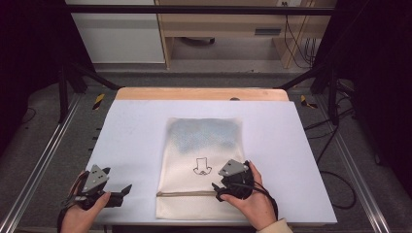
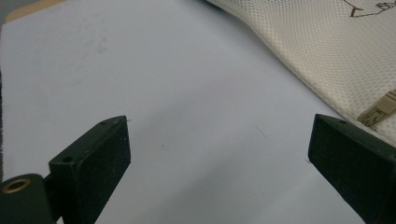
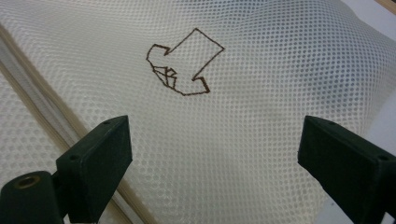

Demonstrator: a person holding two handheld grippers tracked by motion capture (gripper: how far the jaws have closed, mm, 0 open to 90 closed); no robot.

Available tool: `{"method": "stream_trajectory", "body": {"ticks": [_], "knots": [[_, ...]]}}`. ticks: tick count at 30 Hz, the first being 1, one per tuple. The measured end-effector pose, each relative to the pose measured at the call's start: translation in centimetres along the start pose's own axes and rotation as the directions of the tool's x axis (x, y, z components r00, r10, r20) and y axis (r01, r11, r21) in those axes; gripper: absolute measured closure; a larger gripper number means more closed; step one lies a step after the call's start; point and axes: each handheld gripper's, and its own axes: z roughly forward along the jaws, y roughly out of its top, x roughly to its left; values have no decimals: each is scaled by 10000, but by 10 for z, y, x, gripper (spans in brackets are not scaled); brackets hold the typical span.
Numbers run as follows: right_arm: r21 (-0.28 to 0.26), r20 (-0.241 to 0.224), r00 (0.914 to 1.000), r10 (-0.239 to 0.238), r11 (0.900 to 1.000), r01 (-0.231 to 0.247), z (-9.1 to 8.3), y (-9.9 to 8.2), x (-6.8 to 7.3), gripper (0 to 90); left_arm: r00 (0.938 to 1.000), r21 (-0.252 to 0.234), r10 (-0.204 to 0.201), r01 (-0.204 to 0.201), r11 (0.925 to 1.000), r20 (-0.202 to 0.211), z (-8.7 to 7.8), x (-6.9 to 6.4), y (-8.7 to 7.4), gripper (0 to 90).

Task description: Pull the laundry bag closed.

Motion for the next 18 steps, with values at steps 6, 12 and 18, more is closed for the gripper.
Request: {"method": "stream_trajectory", "body": {"ticks": [6,12,18], "knots": [[-60,-435,9963,-741,9972,739,-3,25,12,187,9990,88,-254,257,9996,-375,-4,9,-3,56],[44,-868,9875,-1313,9912,1322,-2,47,22,276,9984,298,-263,278,9992,-506,-1,11,-4,60],[151,-1281,9757,-1777,9834,1810,4,74,32,307,9963,145,-487,499,9987,-712,-3,15,-4,61]]}}
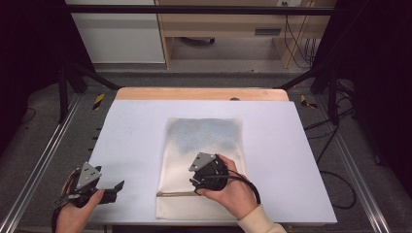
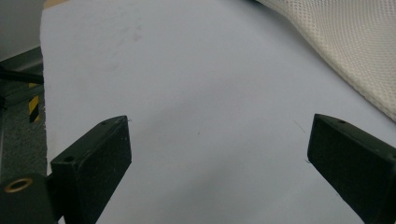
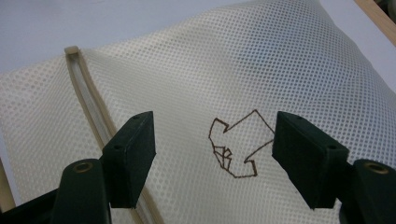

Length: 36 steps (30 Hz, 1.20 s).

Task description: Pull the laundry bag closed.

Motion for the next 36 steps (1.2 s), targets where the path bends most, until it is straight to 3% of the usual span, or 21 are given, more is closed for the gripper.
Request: {"method": "stream_trajectory", "body": {"ticks": [9,16,25,26,36], "knots": [[621,-617,9941,-893,9937,931,9,26,13,390,9999,107,-104,104,9999,62,-1,1,0,65],[742,-1044,9902,-930,9921,1010,15,34,18,472,9999,189,-36,34,9998,107,0,1,0,66],[932,-1670,9769,-1333,9842,1502,22,42,25,564,10000,70,-19,18,10000,40,0,1,0,65],[983,-1847,9718,-1467,9811,1668,24,44,27,592,10000,68,-7,7,10000,26,0,1,0,65],[971,-2298,9548,-1884,9717,2151,32,56,35,673,10000,152,-26,26,9999,-16,2,1,-1,65]]}}
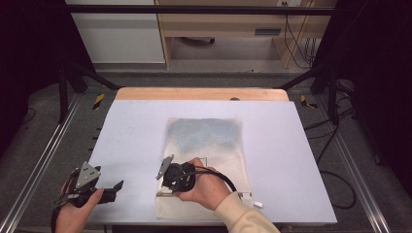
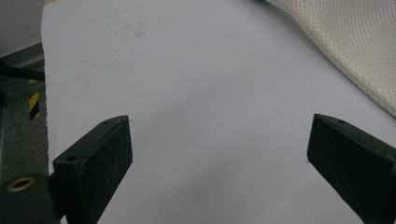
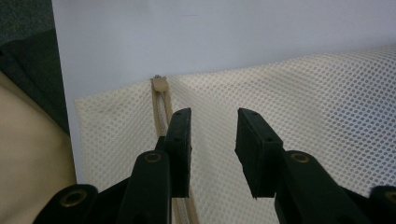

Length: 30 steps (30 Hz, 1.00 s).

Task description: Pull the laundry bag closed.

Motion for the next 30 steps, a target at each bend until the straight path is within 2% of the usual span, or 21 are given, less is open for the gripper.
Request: {"method": "stream_trajectory", "body": {"ticks": [8,18,30], "knots": [[34,-330,9994,-122,9999,124,8,6,2,745,10000,85,6,-6,10000,-14,1,0,0,66],[206,-692,9972,-275,9994,290,13,15,3,754,10000,118,-38,38,9999,72,2,0,0,68],[457,-1393,9895,-371,9980,438,36,25,12,747,9996,168,-22,18,9999,277,2,-1,2,74]]}}
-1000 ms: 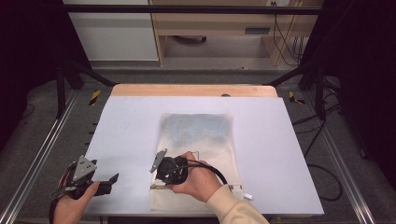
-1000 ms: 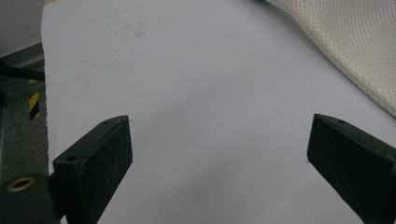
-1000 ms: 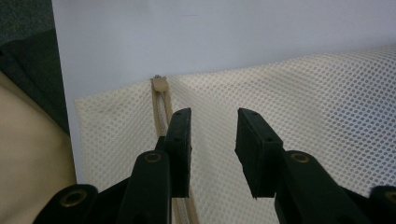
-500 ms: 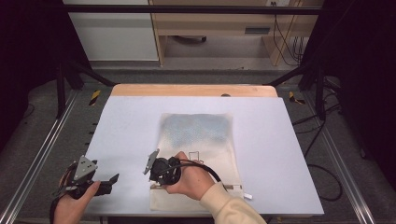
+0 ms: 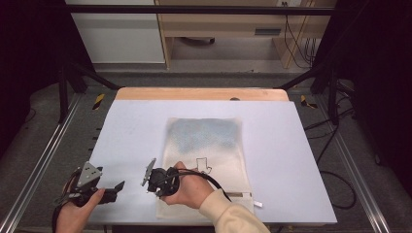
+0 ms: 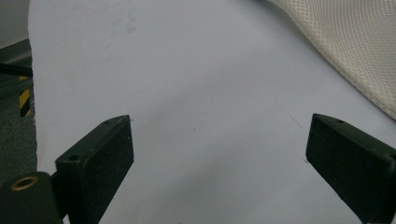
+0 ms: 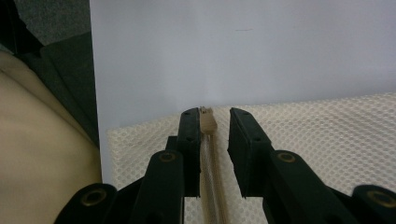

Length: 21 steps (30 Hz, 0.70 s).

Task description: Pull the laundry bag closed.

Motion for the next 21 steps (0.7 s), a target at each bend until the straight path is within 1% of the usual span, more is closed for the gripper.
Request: {"method": "stream_trajectory", "body": {"ticks": [1,2,5,9,12,17,20,21], "knots": [[36,-105,9999,75,10000,-75,3,1,0,746,10000,-6,-5,5,10000,12,0,0,0,74],[36,-105,9999,75,10000,-75,3,1,0,746,10000,-12,-11,11,10000,23,0,0,0,74],[86,-339,9992,199,9998,-196,8,1,-1,741,10000,-3,-20,20,10000,72,0,0,0,75],[32,-430,9986,294,9996,-293,10,2,-3,741,10000,-18,-18,19,10000,86,1,-1,1,75],[142,-486,9983,316,9994,-309,12,2,-4,740,10000,-39,-32,32,10000,90,0,-1,1,75],[250,-613,9969,501,9985,-487,16,2,-5,739,9999,-41,-20,20,10000,150,0,-1,1,75],[345,-791,9951,588,9978,-562,20,1,-7,788,9999,-183,-23,25,9998,103,-1,-2,2,85],[345,-791,9951,588,9978,-562,20,1,-7,788,9999,-238,-32,35,9997,119,-2,-2,2,85]]}}
